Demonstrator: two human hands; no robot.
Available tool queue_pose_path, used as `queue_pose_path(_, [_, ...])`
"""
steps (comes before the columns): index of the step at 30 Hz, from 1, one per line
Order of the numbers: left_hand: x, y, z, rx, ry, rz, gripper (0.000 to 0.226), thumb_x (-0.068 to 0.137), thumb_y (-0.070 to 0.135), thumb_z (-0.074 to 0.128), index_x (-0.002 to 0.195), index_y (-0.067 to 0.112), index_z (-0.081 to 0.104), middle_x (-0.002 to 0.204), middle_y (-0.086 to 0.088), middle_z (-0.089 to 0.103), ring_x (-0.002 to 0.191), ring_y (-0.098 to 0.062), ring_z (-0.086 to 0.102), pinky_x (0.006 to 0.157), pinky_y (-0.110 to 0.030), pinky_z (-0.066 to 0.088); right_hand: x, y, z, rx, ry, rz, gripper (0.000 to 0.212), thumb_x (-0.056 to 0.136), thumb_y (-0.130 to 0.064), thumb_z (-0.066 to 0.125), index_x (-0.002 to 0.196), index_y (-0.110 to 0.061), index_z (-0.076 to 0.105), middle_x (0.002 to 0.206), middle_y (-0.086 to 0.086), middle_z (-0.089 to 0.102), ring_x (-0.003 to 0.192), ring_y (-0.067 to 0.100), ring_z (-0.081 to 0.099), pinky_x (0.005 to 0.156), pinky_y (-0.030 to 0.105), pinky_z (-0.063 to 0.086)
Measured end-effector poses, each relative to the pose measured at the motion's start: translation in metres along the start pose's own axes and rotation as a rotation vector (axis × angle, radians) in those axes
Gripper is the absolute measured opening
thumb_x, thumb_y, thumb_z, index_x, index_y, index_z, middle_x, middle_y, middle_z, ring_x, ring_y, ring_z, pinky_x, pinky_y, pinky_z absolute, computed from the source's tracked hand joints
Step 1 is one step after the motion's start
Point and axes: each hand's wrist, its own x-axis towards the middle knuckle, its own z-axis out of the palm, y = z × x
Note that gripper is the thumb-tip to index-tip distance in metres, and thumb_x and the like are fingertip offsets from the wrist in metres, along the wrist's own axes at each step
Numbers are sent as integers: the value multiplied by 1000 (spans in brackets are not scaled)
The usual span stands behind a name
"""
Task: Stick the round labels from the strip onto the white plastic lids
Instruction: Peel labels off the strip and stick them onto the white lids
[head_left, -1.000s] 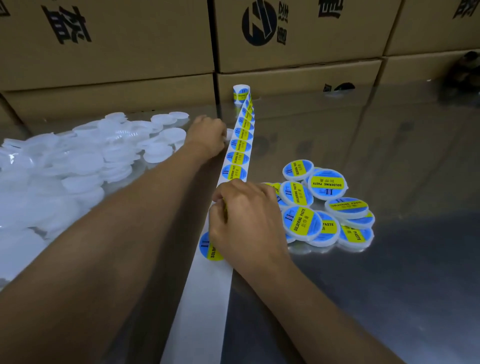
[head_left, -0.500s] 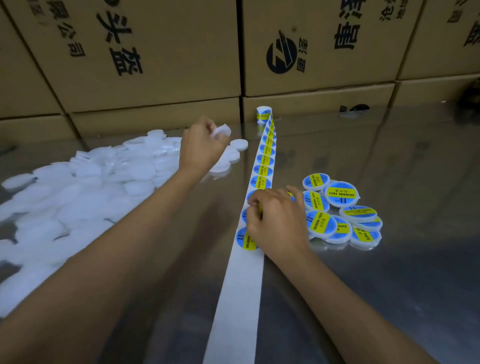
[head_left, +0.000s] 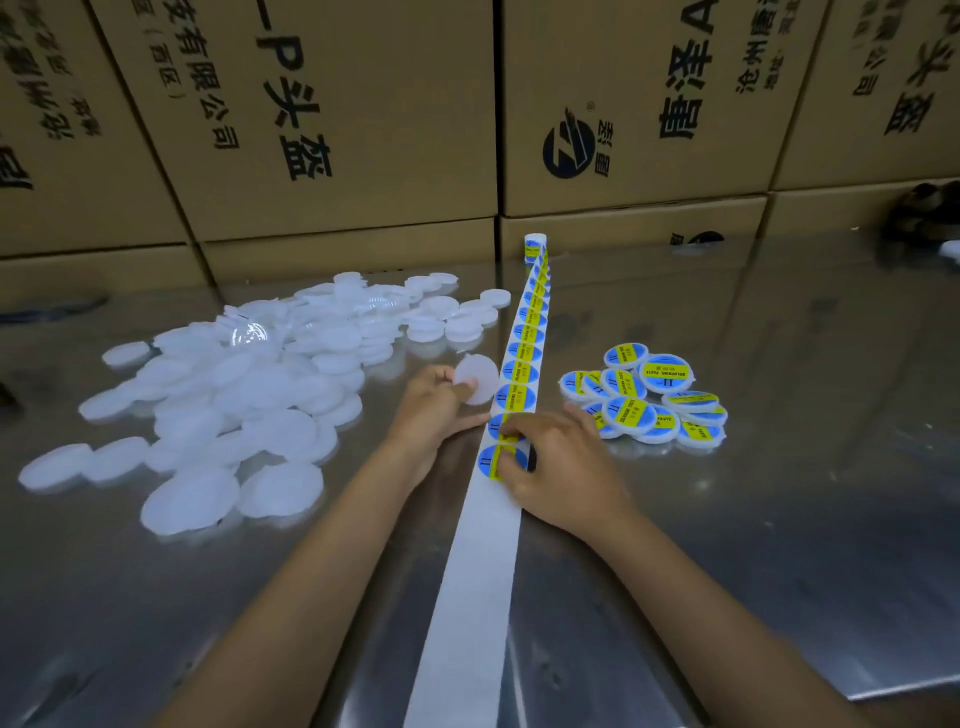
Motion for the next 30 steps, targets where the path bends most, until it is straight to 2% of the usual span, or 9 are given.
queue_pose_path(5, [-23, -5, -2, 19, -139, 14, 9, 101, 6, 55, 97, 8, 46, 115, -16, 64, 90, -22, 73, 80, -37, 63, -23, -1, -8, 143, -48, 28, 33, 86, -34, 64, 118, -28, 66, 118, -10, 67, 111, 13, 55, 97, 19, 25])
queue_pose_path(8, [-30, -9, -4, 61, -183, 66, 12, 101, 6, 54, 96, 10, 45, 112, -12, 65, 104, -27, 70, 80, -32, 62, -24, -1, -12, 199, -79, 69, 33, 86, -34, 68, 119, -29, 65, 119, -9, 66, 114, 12, 55, 103, 26, 33])
queue_pose_path(12, [-33, -12, -5, 151, -219, 119, 13, 101, 7, 54, 95, 15, 45, 111, -10, 66, 105, -23, 69, 79, -31, 61, -23, -2, -14, 274, -66, 105, 28, 85, -26, 72, 112, -26, 67, 108, -9, 68, 104, 10, 58, 94, 30, 45])
queue_pose_path(16, [-34, -12, -5, 160, -212, 110, 14, 101, 9, 54, 94, 18, 46, 112, -9, 68, 92, -18, 72, 78, -31, 60, -23, -4, -15, 321, -16, 119, 17, 83, -19, 73, 100, -22, 69, 95, -10, 69, 89, 11, 61, 84, 32, 49])
queue_pose_path(19, [-36, -11, -6, 135, -226, 91, 13, 102, 9, 53, 96, 17, 45, 112, -10, 69, 91, -18, 72, 84, -37, 60, -24, -5, -17, 405, 11, 141, 15, 81, -13, 74, 92, -21, 67, 88, -8, 69, 83, 15, 64, 80, 36, 52])
queue_pose_path(23, [-39, -11, -7, 156, -247, 85, 12, 102, 8, 53, 99, 18, 47, 108, -14, 72, 90, -23, 73, 82, -40, 60, -24, -7, -23, 592, 84, 221, 19, 79, -5, 76, 81, -17, 62, 86, -6, 67, 86, 12, 61, 81, 28, 51])
queue_pose_path(27, [-43, -9, -8, 96, -252, 75, 20, 101, 4, 54, 109, 21, 57, 102, -13, 74, 79, -18, 75, 63, -28, 59, -20, -8, -32, 903, 219, 332, 26, 81, 8, 69, 76, -13, 54, 75, -1, 58, 70, 13, 52, 68, 21, 46])
queue_pose_path(30, [-44, -8, -9, 81, -257, 41, 31, 99, 2, 55, 119, 25, 64, 111, -13, 69, 87, -28, 76, 72, -35, 63, -17, -6, -37, 1058, 322, 416, 27, 85, 7, 65, 79, -14, 49, 79, 9, 58, 73, 17, 54, 66, 18, 47])
